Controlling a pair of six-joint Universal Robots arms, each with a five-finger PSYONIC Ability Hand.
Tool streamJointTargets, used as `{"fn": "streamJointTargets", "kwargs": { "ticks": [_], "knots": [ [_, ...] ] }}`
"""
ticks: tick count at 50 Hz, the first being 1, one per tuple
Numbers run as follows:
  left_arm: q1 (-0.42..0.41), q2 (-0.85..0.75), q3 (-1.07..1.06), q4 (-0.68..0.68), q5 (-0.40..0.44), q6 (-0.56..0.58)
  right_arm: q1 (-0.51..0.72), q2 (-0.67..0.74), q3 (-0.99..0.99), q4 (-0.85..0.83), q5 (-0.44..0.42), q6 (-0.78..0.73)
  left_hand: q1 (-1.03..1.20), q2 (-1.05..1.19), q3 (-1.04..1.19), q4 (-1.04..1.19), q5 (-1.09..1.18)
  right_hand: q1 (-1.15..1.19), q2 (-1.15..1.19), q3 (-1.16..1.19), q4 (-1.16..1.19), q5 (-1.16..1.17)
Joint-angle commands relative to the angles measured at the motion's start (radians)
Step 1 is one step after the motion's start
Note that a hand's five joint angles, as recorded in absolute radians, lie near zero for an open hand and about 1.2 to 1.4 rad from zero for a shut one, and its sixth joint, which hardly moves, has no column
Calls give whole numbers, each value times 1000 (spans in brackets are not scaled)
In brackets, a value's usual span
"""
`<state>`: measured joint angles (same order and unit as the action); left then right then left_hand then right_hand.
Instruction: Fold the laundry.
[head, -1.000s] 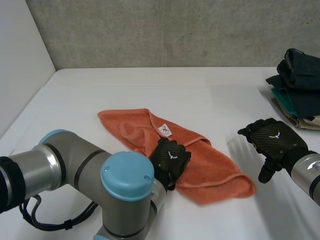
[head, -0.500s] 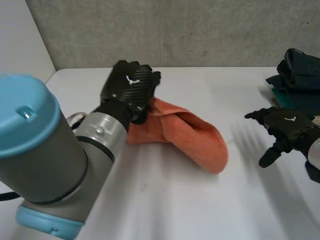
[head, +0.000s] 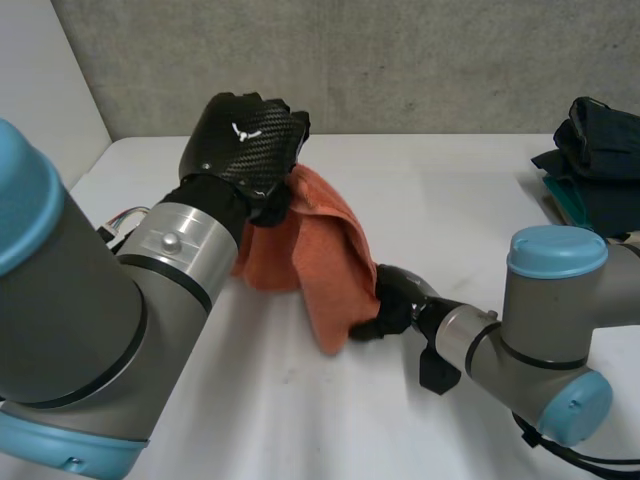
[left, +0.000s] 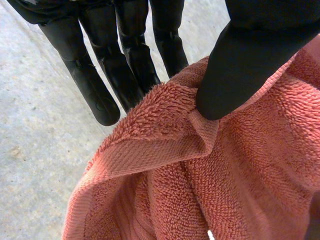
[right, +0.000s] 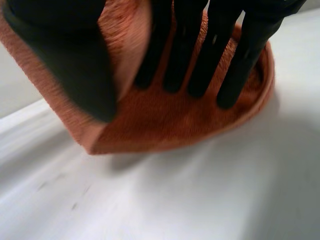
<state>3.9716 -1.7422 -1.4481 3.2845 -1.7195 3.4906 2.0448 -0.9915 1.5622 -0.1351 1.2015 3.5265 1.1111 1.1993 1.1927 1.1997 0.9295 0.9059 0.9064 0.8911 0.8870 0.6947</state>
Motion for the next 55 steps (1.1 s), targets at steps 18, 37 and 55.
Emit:
{"fn": "streamJointTargets", "kwargs": {
  "ticks": [18, 37, 55],
  "knots": [
    [155, 52, -189, 4, 17, -272, 96, -374, -79, -43, 294, -753, 285, 197, 204, 197, 292, 490, 490, 505, 509, 527],
    [317, -74, -258, -8, 11, -283, 230, -78, -159, -55, 383, -880, -478, -566, -559, -566, -470, -592, -592, -577, -573, -555],
    [196, 15, -279, 24, 17, -228, 9, -237, 1, 130, 241, -735, -613, -701, -694, -701, -606, -621, -622, -606, -602, -585]
  ]
}}
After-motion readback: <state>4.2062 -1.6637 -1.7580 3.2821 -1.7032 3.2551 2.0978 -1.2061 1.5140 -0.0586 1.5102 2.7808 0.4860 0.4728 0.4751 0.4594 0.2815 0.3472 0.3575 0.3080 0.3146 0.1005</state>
